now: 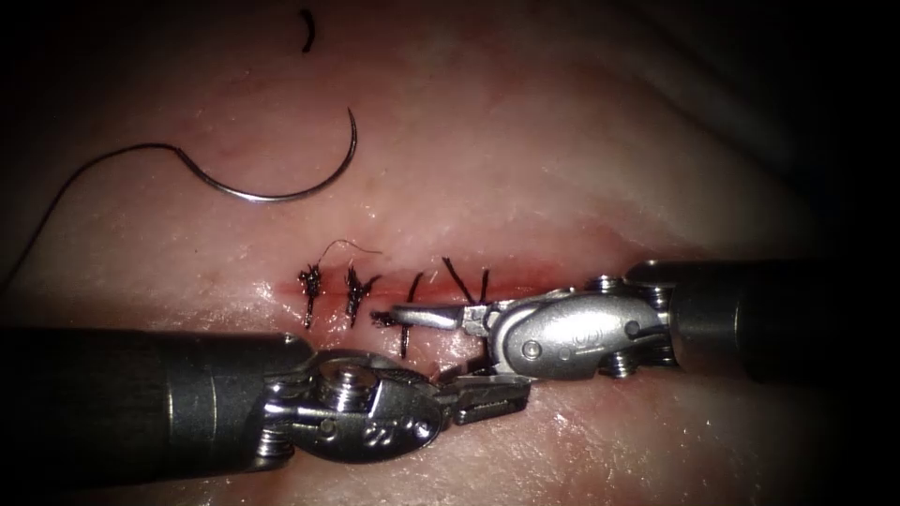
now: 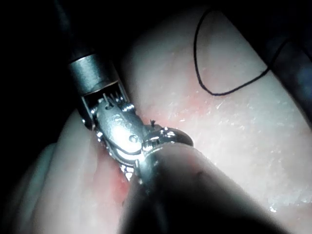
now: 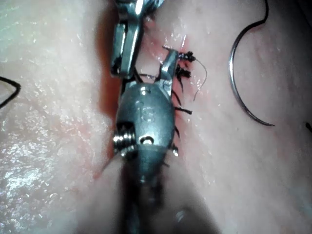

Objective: Wound Closure
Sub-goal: Cut the suture with the right gripper

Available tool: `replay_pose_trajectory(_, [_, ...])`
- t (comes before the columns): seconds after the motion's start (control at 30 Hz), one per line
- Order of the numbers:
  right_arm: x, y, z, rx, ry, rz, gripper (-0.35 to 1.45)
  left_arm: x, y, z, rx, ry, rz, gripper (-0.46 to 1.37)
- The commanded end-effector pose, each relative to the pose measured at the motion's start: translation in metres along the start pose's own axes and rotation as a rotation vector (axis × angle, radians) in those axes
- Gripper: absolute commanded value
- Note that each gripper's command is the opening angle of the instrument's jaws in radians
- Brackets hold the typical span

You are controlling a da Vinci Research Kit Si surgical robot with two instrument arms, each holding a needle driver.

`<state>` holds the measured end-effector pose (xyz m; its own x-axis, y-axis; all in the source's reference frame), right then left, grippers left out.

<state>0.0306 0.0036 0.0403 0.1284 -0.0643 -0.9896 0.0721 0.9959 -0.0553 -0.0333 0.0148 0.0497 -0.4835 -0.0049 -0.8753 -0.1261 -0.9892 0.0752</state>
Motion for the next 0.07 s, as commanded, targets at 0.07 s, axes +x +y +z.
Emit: replay_pose_trajectory(0.07, [0.0001, 0.0, 0.0, 0.0, -0.001, 0.001, 1.19, 0.0, 0.0, 0.0002, -0.008, -0.001, 0.001, -0.35])
